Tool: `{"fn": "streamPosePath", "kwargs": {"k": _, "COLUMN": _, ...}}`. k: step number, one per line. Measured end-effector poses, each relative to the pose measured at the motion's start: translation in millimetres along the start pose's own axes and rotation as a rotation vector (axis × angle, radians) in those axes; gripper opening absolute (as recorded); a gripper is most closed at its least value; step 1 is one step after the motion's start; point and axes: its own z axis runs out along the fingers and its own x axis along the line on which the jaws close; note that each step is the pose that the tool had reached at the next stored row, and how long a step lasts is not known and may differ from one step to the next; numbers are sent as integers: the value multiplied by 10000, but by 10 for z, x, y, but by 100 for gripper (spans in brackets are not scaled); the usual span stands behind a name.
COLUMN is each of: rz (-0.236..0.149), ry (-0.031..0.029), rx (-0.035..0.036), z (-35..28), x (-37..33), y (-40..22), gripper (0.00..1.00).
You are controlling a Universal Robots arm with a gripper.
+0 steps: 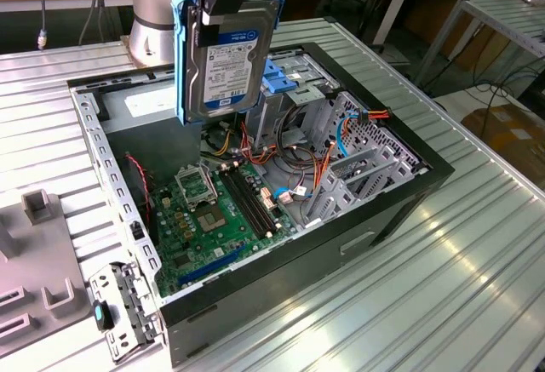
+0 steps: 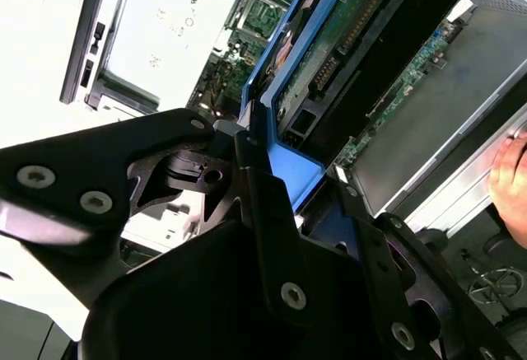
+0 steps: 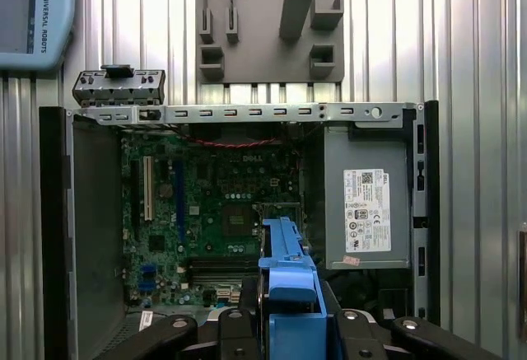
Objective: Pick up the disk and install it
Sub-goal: 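Insert the disk into the insertion slot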
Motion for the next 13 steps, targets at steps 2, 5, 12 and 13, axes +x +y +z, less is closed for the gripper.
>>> {"fn": "streamPosePath", "kwargs": {"k": 2, "rz": 0, "ry": -1, "rx": 0, "z": 0, "x": 6, "y": 0, "gripper": 37}}
{"fn": "streamPosePath", "kwargs": {"k": 5, "rz": 0, "ry": 0, "rx": 0, "z": 0, "x": 13, "y": 0, "gripper": 37}}
{"fn": "streamPosePath", "kwargs": {"k": 12, "rz": 0, "ry": 0, "rx": 0, "z": 1, "x": 30, "y": 0, "gripper": 37}}
{"fn": "streamPosePath", "kwargs": {"k": 13, "rz": 0, "ry": 0, "rx": 0, "z": 1, "x": 32, "y": 0, "gripper": 37}}
